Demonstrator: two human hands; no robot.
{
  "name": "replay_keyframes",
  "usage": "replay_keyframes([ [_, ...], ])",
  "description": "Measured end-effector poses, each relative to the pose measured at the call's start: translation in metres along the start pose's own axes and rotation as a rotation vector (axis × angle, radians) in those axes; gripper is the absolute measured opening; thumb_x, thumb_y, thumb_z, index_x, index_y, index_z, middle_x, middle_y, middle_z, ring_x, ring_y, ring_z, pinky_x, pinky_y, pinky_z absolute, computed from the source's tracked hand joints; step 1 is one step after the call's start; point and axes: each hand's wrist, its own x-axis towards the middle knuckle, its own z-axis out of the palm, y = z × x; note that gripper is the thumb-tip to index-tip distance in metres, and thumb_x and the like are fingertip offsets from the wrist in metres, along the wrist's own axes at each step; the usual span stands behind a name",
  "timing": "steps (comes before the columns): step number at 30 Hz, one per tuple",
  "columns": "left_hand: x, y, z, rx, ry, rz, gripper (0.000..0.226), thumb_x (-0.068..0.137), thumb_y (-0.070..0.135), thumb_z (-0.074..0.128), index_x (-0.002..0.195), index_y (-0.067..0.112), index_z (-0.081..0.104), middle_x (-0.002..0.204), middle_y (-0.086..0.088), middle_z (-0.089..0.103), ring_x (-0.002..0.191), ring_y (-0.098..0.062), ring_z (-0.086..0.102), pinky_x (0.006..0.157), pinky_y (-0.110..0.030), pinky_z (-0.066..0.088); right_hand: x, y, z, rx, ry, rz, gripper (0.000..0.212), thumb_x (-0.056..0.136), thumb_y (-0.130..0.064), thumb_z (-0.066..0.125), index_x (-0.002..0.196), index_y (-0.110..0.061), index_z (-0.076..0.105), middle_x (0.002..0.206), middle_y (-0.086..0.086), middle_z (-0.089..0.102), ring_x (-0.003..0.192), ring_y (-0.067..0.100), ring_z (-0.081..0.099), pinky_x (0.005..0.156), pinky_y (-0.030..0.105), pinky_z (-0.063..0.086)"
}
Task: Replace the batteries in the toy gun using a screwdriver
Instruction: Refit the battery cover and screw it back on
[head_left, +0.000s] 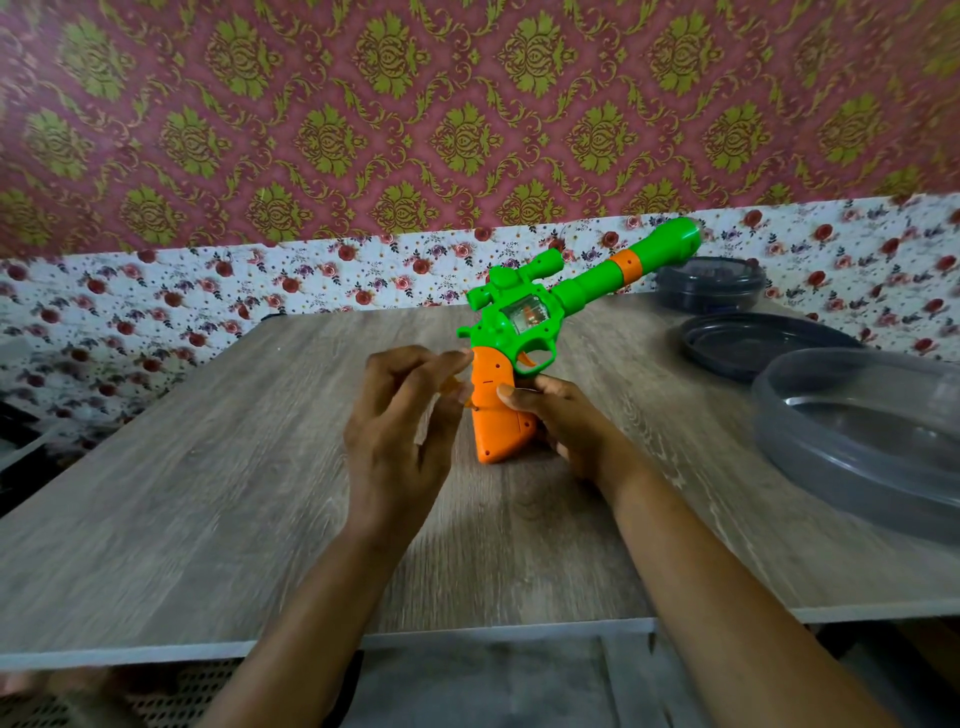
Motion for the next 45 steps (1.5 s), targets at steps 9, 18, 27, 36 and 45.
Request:
replay_keyframes([
  [9, -0.0008, 0.005, 0.0001, -0.032, -0.053, -0.078, 0.04, 0.095, 0.013, 0.041, 0.134, 0.009, 0.043, 0.125, -0.001, 0.055, 0.11, -0.011, 0.057, 0.09, -0.01, 0.042, 0.0021, 0.0023, -0.0002, 0.004, 0.007, 0.004, 0.028, 0.086, -0.017, 0.062, 0.113, -0.016, 0.059, 0.119, 0.011, 0.063, 0.109, 0.025, 0.061, 0.097, 0.043, 0.047],
  [18, 0.0007, 0.0009, 0.0009, 0.054, 0.055, -0.051, 0.037, 0.092, 0.005, 0.049, 0.129, 0.004, 0.049, 0.109, -0.001, 0.055, 0.096, -0.005, 0.054, 0.084, -0.004, 0.037, 0.0048, 0.0028, -0.0012, -0.024, 0.013, 0.017, 0.023, 0.085, -0.019, 0.063, 0.107, -0.019, 0.06, 0.117, 0.009, 0.064, 0.108, 0.024, 0.06, 0.097, 0.042, 0.046],
  [27, -0.0005, 0.0034, 0.0005, 0.016, 0.009, -0.035, 0.03, 0.092, 0.011, 0.05, 0.121, 0.008, 0.058, 0.118, -0.01, 0.056, 0.106, -0.015, 0.056, 0.088, -0.016, 0.045, 0.004, 0.0034, -0.0022, -0.026, -0.001, 0.006, 0.021, 0.085, -0.02, 0.063, 0.106, -0.021, 0.061, 0.117, 0.008, 0.065, 0.107, 0.023, 0.061, 0.094, 0.041, 0.048],
  [36, -0.0016, 0.0002, 0.0008, 0.059, 0.042, -0.054, 0.033, 0.094, 0.006, 0.043, 0.125, 0.013, 0.047, 0.116, 0.002, 0.054, 0.103, -0.011, 0.053, 0.087, -0.016, 0.039, 0.0035, 0.002, -0.0001, -0.02, -0.003, 0.013, 0.012, 0.085, -0.019, 0.062, 0.097, -0.022, 0.062, 0.113, 0.007, 0.065, 0.105, 0.022, 0.062, 0.094, 0.04, 0.048],
  [45, -0.0004, -0.0015, 0.0002, -0.007, 0.032, -0.035, 0.027, 0.094, 0.016, 0.049, 0.12, 0.015, 0.056, 0.11, -0.003, 0.05, 0.097, -0.016, 0.055, 0.079, -0.03, 0.049, 0.0039, 0.0019, -0.0007, -0.044, 0.0, 0.007, 0.015, 0.085, -0.02, 0.063, 0.1, -0.022, 0.062, 0.118, 0.009, 0.064, 0.109, 0.024, 0.061, 0.099, 0.043, 0.046],
])
